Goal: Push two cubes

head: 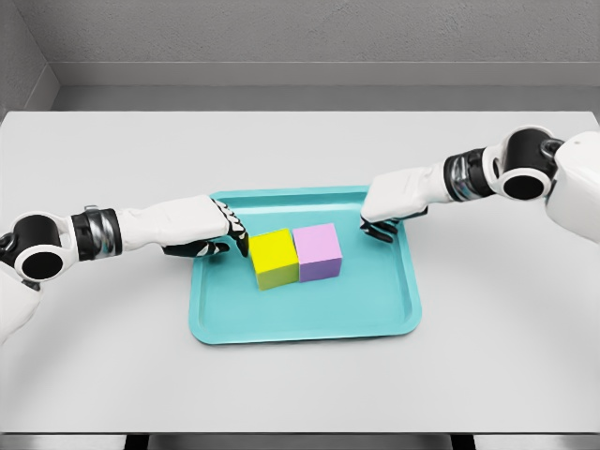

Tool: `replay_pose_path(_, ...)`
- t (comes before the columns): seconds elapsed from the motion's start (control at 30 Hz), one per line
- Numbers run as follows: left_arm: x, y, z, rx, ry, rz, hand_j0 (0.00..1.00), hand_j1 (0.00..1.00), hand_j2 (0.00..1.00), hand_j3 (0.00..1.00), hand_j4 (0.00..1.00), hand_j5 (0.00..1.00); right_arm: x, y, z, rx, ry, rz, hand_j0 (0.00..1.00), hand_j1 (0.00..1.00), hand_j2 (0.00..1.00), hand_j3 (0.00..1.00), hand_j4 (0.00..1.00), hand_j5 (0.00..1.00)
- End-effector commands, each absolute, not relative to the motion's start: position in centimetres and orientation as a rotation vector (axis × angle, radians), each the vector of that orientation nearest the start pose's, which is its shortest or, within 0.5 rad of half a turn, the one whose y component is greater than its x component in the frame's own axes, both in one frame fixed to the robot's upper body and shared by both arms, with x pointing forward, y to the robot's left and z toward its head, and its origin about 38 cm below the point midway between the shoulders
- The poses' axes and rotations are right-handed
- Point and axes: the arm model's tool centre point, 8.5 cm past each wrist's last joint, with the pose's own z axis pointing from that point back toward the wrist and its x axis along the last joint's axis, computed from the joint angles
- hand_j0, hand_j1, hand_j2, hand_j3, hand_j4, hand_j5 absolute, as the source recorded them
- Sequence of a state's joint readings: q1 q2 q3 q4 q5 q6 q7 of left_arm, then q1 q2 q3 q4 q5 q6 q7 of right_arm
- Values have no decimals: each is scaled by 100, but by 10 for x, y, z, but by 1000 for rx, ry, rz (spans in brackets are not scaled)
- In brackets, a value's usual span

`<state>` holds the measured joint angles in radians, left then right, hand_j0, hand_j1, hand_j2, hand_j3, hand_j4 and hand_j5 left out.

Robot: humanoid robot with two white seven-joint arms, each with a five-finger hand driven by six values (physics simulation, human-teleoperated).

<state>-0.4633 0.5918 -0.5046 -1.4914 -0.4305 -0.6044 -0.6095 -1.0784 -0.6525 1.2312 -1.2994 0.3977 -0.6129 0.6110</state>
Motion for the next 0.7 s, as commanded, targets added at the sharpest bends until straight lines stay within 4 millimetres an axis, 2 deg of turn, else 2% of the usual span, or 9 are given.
replay_pose_path(0.0,407,228,155,152,-1521,-2056,52,52,52,52,52,52,461,-197,188,247,1350,-3194,16,16,16,16,16,16)
replay_pose_path(0.1,407,225,155,146,-1528,-2053,52,52,52,52,52,52,462,-201,189,254,1347,-3202,16,16,16,16,16,16)
replay_pose_path(0.17,407,225,155,145,-1529,-2055,52,52,52,52,52,52,463,-212,192,283,1339,-3218,16,16,16,16,16,16)
replay_pose_path(0.4,407,218,154,134,-1534,-2066,52,52,52,52,52,52,467,-212,202,317,1344,-3204,16,16,16,16,16,16)
replay_pose_path(0.67,406,222,156,141,-1530,-2071,52,52,52,52,52,52,470,-213,206,337,1357,-3202,19,19,19,19,19,19)
